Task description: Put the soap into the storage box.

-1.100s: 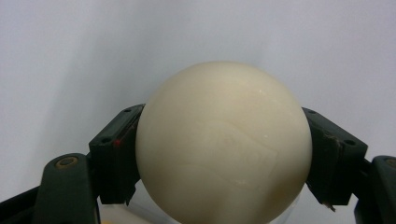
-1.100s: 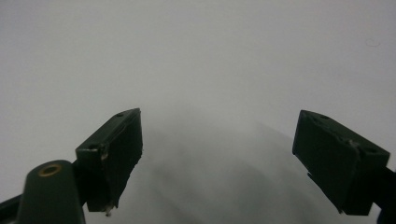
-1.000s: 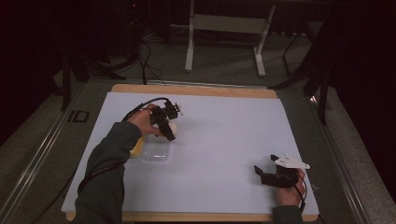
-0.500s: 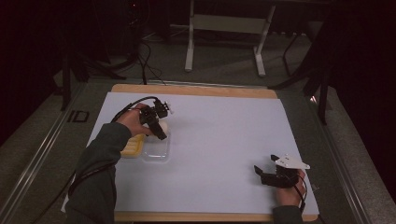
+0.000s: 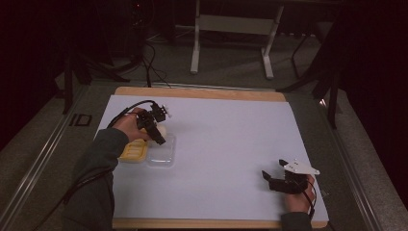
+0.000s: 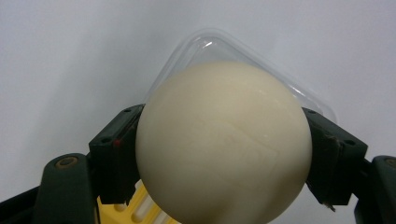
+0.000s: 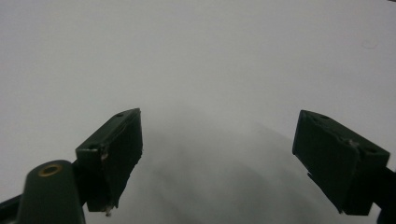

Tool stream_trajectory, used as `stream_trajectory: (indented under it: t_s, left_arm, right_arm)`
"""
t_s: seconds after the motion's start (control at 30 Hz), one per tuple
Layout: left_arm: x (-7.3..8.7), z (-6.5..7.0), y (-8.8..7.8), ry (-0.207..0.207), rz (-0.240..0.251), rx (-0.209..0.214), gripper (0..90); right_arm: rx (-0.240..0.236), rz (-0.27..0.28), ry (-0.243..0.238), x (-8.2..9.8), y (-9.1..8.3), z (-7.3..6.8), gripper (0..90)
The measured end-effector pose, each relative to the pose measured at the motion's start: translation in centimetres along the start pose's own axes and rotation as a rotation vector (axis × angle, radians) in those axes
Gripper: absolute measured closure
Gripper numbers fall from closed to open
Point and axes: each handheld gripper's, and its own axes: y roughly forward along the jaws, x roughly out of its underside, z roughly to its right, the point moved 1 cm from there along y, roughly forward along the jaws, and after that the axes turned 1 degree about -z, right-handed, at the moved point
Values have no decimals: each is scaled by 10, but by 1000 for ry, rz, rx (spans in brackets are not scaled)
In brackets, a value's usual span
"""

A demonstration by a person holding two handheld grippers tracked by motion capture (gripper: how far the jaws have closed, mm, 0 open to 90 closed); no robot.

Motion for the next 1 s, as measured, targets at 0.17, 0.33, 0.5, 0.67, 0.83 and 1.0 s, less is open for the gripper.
stream_trajectory:
  t_s: [0.17, 0.33, 0.5, 0.67, 0.83, 1.0]
  left_arm:
    - [7, -4, -1, -18, 1, -6, 241]
    - [13, -7, -2, -31, 1, -2, 241]
    - [22, -11, -1, -50, -2, -11, 241]
    - [27, -14, 0, -55, -11, -22, 241]
    - [34, -17, 2, -63, -24, -25, 240]
    - [41, -20, 5, -69, -33, -34, 241]
  right_arm:
    - [0, 3, 4, 0, -1, 0, 159]
    - [-2, 7, 2, 0, -1, 0, 159]
    - [0, 6, 0, 0, -1, 0, 159]
    - [0, 6, 0, 0, -1, 0, 159]
    - [1, 7, -2, 0, -1, 0, 159]
    - [2, 9, -2, 0, -1, 0, 159]
